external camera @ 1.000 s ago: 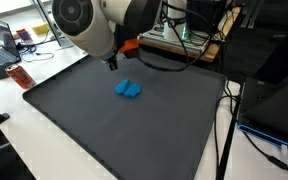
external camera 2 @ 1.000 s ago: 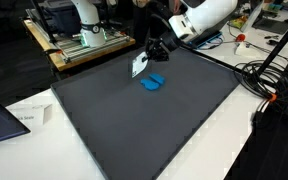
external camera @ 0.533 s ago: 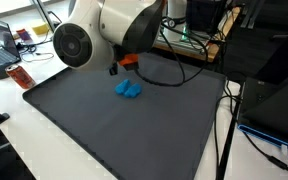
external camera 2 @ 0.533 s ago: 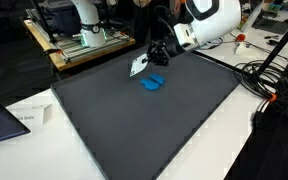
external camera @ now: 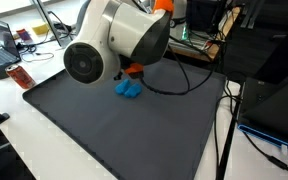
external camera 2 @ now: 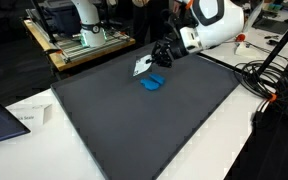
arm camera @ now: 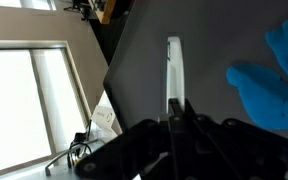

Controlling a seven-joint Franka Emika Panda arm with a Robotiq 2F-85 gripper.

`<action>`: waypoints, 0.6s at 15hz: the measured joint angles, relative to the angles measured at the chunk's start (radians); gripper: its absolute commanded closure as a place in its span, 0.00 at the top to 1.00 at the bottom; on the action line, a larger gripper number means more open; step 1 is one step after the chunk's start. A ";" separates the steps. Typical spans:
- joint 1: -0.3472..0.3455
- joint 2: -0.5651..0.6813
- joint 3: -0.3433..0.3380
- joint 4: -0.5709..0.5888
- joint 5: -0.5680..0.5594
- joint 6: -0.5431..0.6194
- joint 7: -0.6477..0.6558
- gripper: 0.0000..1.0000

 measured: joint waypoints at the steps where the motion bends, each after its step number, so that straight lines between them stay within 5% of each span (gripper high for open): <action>1: 0.013 0.000 0.000 0.000 -0.001 0.004 0.003 0.01; 9: 0.102 -0.106 -0.005 -0.151 -0.119 0.155 0.062 0.01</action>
